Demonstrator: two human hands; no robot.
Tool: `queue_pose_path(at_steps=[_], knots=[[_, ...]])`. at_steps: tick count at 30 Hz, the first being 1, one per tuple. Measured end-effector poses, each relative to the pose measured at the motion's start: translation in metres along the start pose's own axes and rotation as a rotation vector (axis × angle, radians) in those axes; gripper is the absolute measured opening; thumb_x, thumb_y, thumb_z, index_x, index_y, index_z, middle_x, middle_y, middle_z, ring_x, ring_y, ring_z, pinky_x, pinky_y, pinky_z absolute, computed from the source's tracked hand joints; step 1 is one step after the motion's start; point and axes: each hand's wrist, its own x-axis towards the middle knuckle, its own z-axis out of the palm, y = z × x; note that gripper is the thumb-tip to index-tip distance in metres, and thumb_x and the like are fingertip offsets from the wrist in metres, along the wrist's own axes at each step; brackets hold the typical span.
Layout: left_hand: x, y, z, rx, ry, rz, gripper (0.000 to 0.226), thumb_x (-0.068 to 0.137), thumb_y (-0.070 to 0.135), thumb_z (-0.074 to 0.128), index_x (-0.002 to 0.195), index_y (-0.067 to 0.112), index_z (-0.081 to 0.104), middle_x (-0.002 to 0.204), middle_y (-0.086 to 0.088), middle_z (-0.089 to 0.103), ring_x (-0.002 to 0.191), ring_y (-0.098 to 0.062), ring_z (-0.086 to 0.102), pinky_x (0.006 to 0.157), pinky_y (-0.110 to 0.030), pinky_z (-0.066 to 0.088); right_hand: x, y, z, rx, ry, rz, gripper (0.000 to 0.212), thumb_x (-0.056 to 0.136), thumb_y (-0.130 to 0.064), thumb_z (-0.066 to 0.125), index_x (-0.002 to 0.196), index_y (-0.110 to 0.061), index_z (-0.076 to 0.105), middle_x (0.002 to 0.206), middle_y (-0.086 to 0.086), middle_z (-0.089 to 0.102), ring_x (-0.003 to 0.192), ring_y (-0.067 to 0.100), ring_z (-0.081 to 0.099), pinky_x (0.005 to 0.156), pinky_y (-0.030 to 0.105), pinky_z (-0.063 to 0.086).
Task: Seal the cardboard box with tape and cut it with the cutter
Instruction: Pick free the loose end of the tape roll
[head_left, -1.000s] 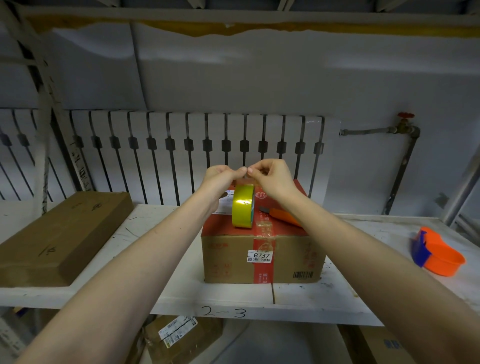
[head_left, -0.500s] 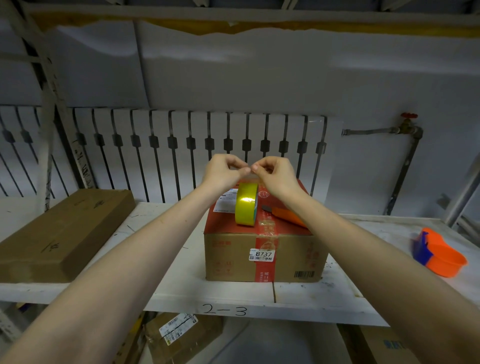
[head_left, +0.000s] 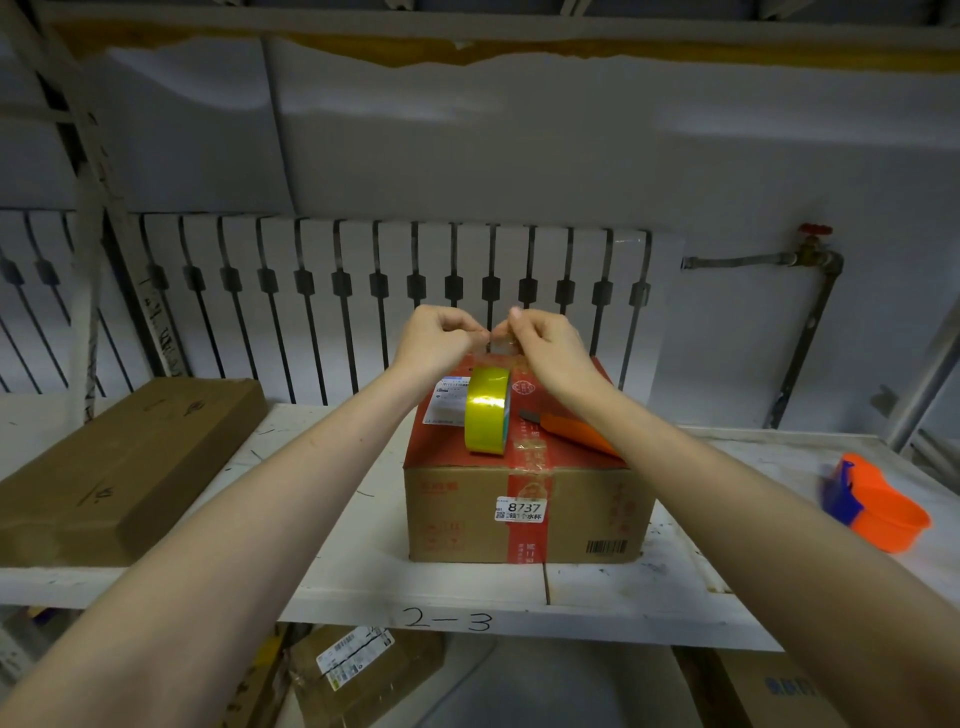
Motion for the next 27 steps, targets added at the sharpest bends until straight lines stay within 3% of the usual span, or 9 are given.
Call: queue_pose_path(at_steps=[2,4,6,8,11,13,16,21,27], knots=[[-0.001,0.0,0.0,0.011,-0.005,0.013,0.018,0.084,0.013,0.064,0.07,0.02,0.071,0.075,0.004,0.068,0.083,-0.011,0.062,0.075,-0.026,0.046,0.001,0.002,0.001,-0.075,-0.003,-0.041,0.018,0.093,-0.026,0.055,0.097,-0.016,0.069,0.092,0.001,0.069,0.087,0.014,0.063,0.083,0.034,0.054],[-0.003,-0.001,0.001,-0.004,0.025,-0.008,0.013,0.087,0.012,0.06,0.088,0.016,0.073,0.092,0.0,0.07,0.094,-0.014,0.061,0.078,-0.024,0.045,0.003,0.003,0.001,-0.134,0.017,-0.07,0.006,0.087,-0.02,0.064,0.09,-0.02,0.069,0.085,-0.001,0.069,0.08,0.015,0.063,0.079,0.037,0.056],[-0.006,-0.005,0.002,-0.011,0.068,-0.076,0.027,0.088,0.015,0.058,0.114,0.014,0.063,0.119,-0.005,0.061,0.111,-0.017,0.054,0.087,-0.027,0.043,0.003,0.005,0.001,-0.134,0.047,-0.075,0.006,0.085,-0.018,0.066,0.086,-0.022,0.07,0.082,-0.002,0.069,0.077,0.014,0.063,0.077,0.037,0.057],[-0.012,-0.011,0.003,-0.011,0.032,-0.21,0.043,0.085,0.024,0.064,0.125,0.014,0.052,0.124,-0.006,0.055,0.113,-0.021,0.052,0.088,-0.032,0.045,0.001,0.005,0.0,-0.119,0.065,-0.076,0.006,0.084,-0.018,0.066,0.086,-0.021,0.071,0.081,-0.001,0.069,0.077,0.015,0.064,0.076,0.035,0.057],[-0.026,-0.018,0.008,0.104,-0.191,-0.404,0.056,0.077,0.029,0.074,0.123,0.013,0.047,0.113,-0.004,0.055,0.107,-0.021,0.055,0.08,-0.032,0.046,-0.003,0.005,0.0,-0.112,0.069,-0.084,0.006,0.083,-0.016,0.068,0.083,-0.022,0.071,0.081,0.0,0.07,0.077,0.015,0.065,0.075,0.034,0.057],[-0.033,-0.024,0.012,0.103,-0.26,-0.443,0.047,0.075,0.023,0.077,0.115,0.015,0.053,0.107,-0.001,0.058,0.106,-0.02,0.054,0.085,-0.032,0.045,-0.007,0.006,0.001,-0.132,0.053,-0.118,0.008,0.082,-0.016,0.068,0.083,-0.022,0.071,0.082,-0.002,0.07,0.078,0.013,0.065,0.075,0.035,0.057],[-0.039,-0.03,0.018,-0.021,-0.247,-0.405,0.029,0.08,0.016,0.073,0.107,0.019,0.062,0.11,-0.002,0.065,0.109,-0.02,0.058,0.096,-0.034,0.044,-0.018,0.009,-0.001,-0.254,-0.008,-0.214,0.009,0.083,-0.017,0.067,0.089,-0.022,0.072,0.091,-0.006,0.069,0.085,0.008,0.063,0.076,0.033,0.057],[-0.046,-0.029,0.025,-0.095,-0.229,-0.338,0.032,0.083,0.018,0.07,0.114,0.015,0.063,0.109,-0.001,0.065,0.103,-0.016,0.057,0.077,-0.024,0.043,-0.039,0.019,-0.006,-0.446,0.019,-0.4,0.011,0.083,-0.02,0.067,0.09,-0.018,0.075,0.096,-0.002,0.07,0.092,0.015,0.061,0.073,0.033,0.052],[-0.053,-0.022,0.028,-0.158,-0.235,-0.296,0.029,0.084,0.016,0.069,0.113,0.014,0.065,0.111,-0.004,0.068,0.105,-0.018,0.061,0.084,-0.026,0.046,-0.049,0.022,-0.013,-0.472,0.058,-0.447,0.012,0.084,-0.021,0.067,0.092,-0.016,0.075,0.095,-0.001,0.071,0.092,0.016,0.061,0.073,0.036,0.055]])
